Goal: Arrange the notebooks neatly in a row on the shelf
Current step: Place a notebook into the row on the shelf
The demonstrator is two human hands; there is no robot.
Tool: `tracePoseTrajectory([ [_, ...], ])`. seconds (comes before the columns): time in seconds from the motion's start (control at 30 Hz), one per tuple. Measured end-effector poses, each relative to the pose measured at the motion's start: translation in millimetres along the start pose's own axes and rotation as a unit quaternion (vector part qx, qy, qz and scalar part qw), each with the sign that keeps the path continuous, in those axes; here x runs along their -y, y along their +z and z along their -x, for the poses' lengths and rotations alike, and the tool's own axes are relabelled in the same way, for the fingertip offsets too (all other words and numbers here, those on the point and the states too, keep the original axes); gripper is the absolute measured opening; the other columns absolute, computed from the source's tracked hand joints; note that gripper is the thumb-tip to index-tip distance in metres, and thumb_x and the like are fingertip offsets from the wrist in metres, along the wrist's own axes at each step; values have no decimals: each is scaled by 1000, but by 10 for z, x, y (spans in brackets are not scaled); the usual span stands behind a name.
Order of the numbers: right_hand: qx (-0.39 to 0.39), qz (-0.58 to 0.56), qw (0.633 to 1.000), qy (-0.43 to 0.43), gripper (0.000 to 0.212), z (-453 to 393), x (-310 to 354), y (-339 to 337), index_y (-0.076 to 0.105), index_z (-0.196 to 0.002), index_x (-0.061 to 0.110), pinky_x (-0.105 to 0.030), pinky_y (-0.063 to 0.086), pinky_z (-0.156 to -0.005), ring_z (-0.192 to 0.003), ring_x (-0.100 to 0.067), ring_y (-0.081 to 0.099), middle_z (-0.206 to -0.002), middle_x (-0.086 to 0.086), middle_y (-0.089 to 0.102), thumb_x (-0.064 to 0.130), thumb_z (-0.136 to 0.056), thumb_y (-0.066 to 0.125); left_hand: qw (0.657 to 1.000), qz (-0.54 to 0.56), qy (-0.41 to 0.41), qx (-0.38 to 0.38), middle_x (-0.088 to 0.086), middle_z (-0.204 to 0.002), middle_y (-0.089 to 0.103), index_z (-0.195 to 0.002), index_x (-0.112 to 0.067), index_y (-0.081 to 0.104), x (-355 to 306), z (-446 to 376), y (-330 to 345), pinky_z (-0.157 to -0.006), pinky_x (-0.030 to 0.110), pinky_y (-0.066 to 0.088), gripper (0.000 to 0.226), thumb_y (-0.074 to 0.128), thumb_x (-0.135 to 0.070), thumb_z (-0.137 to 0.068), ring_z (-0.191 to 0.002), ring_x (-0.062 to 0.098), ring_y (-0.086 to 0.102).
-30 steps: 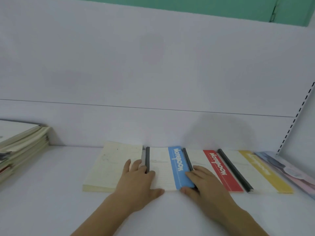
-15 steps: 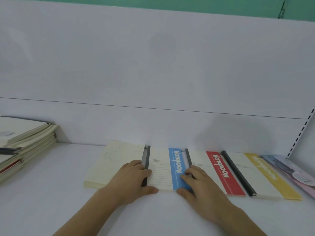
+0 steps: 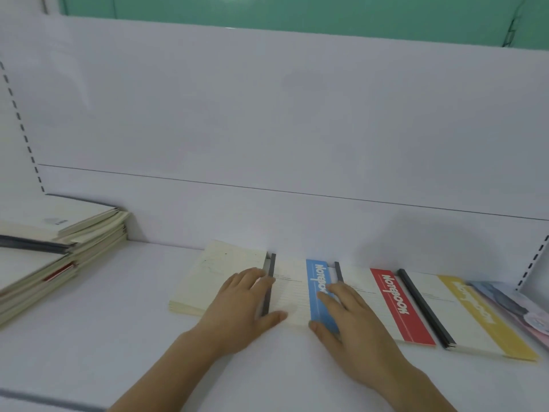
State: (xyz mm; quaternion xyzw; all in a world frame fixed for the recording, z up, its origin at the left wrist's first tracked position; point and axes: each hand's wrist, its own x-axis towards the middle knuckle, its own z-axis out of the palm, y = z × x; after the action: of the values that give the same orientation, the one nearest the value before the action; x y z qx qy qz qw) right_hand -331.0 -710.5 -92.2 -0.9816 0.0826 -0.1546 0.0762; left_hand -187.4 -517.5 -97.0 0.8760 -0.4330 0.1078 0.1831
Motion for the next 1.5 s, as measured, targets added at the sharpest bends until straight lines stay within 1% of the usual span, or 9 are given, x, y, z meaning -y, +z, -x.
tracePoseTrajectory([
  [0.17, -9, -27, 1000, -7, 68, -77, 530, -32, 12, -152, 35, -24, 4, -116, -147, -6, -9, -160, 17, -2, 65, -93, 22, 995, -3, -45, -85, -6, -149, 45, -142, -24, 49, 85, 344, -245, -118, 27, 18, 68, 27, -66, -92, -141, 14, 34],
  [0.53, -27, -72, 993, -84, 77, -192, 2382, 96, 16, -153, 30, -23, -1, -118, -147, -6, -5, -161, 12, 4, 69, -87, 16, 978, -18, -85, -188, -8, -130, 57, -127, -22, 60, 1130, 1584, -1363, -101, 28, 43, 50, 39, -55, -96, -122, 13, 52],
  [0.73, -7, -90, 990, -113, 73, -257, 3686, 336, 15, -154, 28, -27, 1, -120, -147, -6, -7, -161, 11, 2, 67, -92, 20, 967, -35, -157, -196, -7, -127, 58, -127, -20, 61, 2106, 2442, -1915, -97, 27, 44, 38, 53, -42, -97, -120, 14, 52],
  [1.07, 17, -71, 990, -118, 72, -867, 4648, 637, 13, -154, 20, -33, 7, -121, -148, -14, -2, -162, 2, 1, 60, -97, 29, 960, -37, -239, -145, -5, -151, 41, -147, -24, 42, 3100, 2670, -2062, -117, 33, 29, 56, 43, -51, -99, -142, 17, 31],
  [1.2, 24, -45, 991, -124, 71, -1202, 4766, 829, 17, -152, 16, -36, 11, -120, -148, -20, 5, -161, -3, 10, 59, -97, 30, 960, -82, -244, -109, -5, -161, 26, -153, -30, 31, 3281, 2527, -1990, -123, 38, 12, 74, 19, -71, -93, -152, 18, 13],
  [1.27, 24, -26, 991, -129, 64, -1303, 4787, 900, 33, -144, 17, -37, 22, -116, -140, -21, 26, -150, -1, 34, 60, -96, 29, 962, -109, -241, -72, -6, -164, 19, -155, -32, 25, 3355, 2464, -1968, -124, 40, 1, 77, 10, -75, -92, -153, 18, 3],
  [1.33, -2, -1, 989, -147, 48, -1335, 4801, 908, 54, -111, 24, -34, 37, -98, -112, -17, 49, -116, 5, 56, 62, -95, 28, 964, -124, -232, -48, -7, -164, 18, -155, -33, 25, 3434, 2416, -1963, -124, 41, -3, 79, 6, -75, -91, -153, 17, 1],
  [1.4, -26, -1, 986, -162, 42, -1337, 4800, 865, 50, -79, 26, -32, 39, -76, -84, -15, 53, -86, 7, 56, 60, -96, 31, 964, -138, -218, -70, -11, -159, 30, -149, -34, 37, 3505, 2387, -1967, -124, 40, 0, 88, -5, -78, -85, -151, 14, 13],
  [1.5, -24, -22, 984, -173, 46, -1324, 4801, 780, 50, -69, 24, -35, 45, -66, -67, -14, 53, -71, 5, 57, 55, -97, 31, 964, -129, -193, -130, -16, -139, 53, -133, -34, 57, 3626, 2377, -1945, -123, 39, 10, 88, -6, -76, -88, -139, 9, 37],
])
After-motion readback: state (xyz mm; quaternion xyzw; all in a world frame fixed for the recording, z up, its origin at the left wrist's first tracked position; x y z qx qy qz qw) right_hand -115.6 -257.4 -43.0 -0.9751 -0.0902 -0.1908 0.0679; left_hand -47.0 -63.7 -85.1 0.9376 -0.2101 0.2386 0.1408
